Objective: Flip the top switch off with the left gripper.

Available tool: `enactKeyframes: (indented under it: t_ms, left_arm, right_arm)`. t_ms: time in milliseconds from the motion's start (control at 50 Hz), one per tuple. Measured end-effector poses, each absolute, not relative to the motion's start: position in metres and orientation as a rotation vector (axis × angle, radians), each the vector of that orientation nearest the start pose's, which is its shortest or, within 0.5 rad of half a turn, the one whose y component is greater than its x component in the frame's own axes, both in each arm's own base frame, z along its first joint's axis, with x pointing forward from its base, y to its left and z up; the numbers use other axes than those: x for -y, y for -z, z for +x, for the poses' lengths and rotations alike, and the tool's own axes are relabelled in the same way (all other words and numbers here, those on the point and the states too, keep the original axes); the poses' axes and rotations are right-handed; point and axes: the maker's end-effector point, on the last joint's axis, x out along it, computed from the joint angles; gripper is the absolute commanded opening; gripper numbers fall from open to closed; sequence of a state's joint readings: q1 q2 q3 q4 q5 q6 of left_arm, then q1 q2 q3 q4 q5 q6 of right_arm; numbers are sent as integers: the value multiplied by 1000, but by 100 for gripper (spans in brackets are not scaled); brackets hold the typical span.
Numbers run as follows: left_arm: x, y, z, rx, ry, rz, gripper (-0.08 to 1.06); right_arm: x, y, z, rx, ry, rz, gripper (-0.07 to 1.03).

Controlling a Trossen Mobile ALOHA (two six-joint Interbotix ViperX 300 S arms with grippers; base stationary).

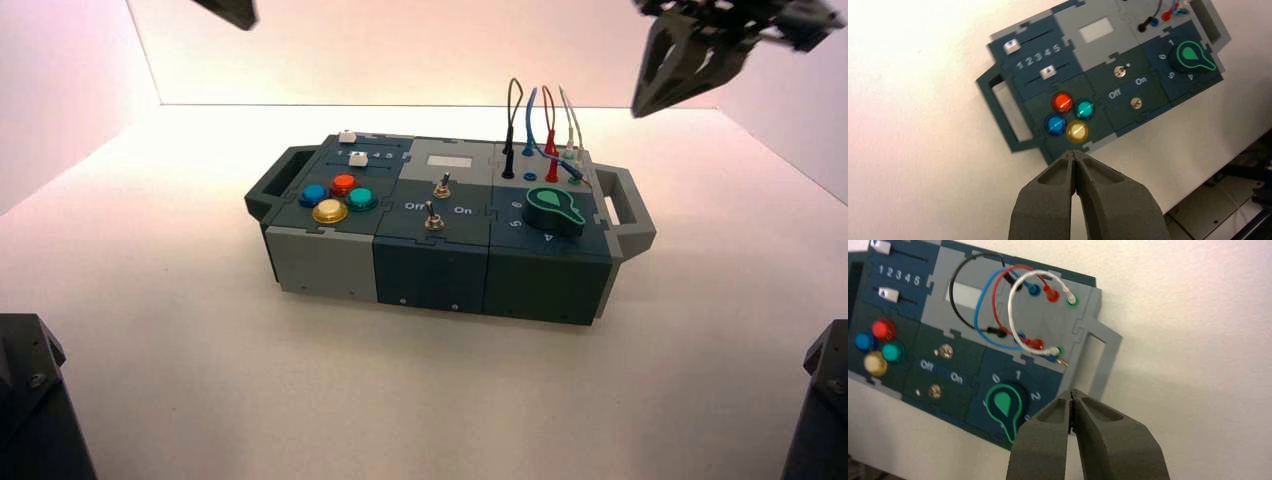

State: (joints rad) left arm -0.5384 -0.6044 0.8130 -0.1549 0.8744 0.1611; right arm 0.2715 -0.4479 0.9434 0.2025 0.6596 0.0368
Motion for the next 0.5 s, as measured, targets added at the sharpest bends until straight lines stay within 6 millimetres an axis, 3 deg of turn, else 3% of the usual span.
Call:
enactKeyframes:
  t_ms: [500]
  left_arm:
    - [164, -199, 225, -1011, 671, 339, -3]
  right_arm:
    - [-93, -45, 252, -1373, -168, 106, -2]
